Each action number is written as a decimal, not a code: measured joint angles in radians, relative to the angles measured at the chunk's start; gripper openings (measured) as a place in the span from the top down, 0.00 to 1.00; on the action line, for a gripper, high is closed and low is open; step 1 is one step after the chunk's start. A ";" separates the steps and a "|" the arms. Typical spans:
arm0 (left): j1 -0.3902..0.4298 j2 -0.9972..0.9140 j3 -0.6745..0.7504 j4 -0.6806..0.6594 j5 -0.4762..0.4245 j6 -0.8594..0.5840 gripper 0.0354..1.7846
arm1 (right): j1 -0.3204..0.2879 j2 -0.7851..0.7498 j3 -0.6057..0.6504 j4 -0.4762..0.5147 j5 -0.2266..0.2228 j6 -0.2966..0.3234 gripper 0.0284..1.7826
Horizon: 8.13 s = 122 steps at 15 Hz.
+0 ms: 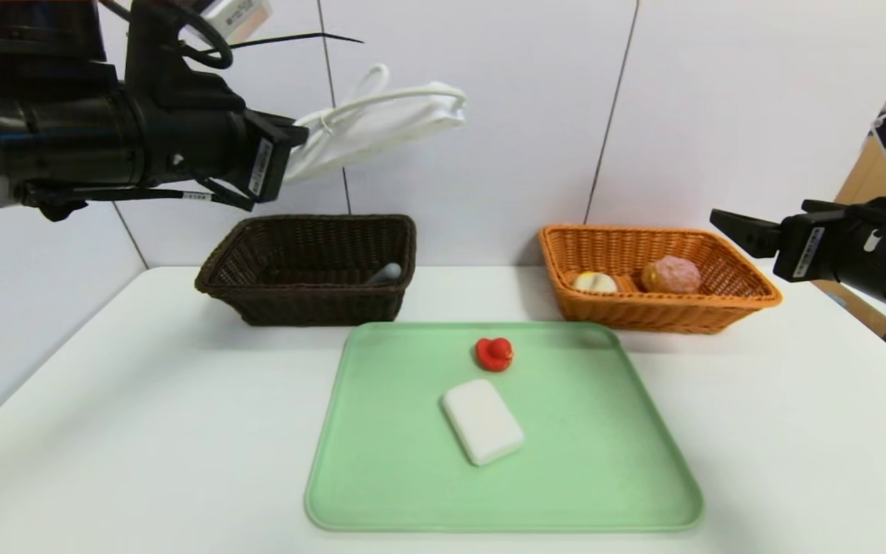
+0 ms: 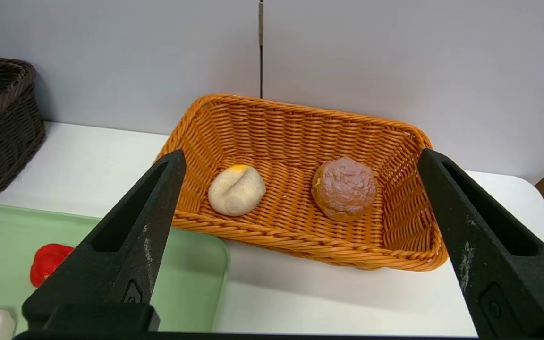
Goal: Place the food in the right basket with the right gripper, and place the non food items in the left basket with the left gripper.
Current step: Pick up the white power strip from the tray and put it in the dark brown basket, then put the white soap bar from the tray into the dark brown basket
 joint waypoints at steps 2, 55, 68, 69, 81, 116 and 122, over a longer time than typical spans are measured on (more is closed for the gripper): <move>0.038 0.027 -0.010 0.000 0.070 -0.095 0.98 | 0.000 -0.001 0.002 -0.002 0.000 0.000 0.05; -0.266 0.215 0.004 -0.095 0.292 -0.652 0.12 | -0.004 0.018 0.050 -0.061 -0.001 -0.002 0.05; -0.548 0.327 -0.107 0.479 0.319 -1.243 0.06 | -0.004 0.020 0.113 -0.141 -0.002 -0.001 0.05; -0.549 0.343 -0.124 0.479 0.316 -1.267 0.06 | -0.004 0.021 0.115 -0.158 -0.002 -0.001 0.05; -0.541 0.518 -0.159 0.477 0.315 -1.255 0.06 | -0.004 0.023 0.118 -0.171 -0.001 0.001 0.05; -0.287 0.221 0.016 0.088 0.352 -0.448 0.47 | -0.004 0.026 0.145 -0.173 0.000 0.003 0.05; 0.111 0.140 0.155 -0.151 -0.013 0.049 0.47 | -0.004 0.037 0.152 -0.173 0.000 0.002 0.05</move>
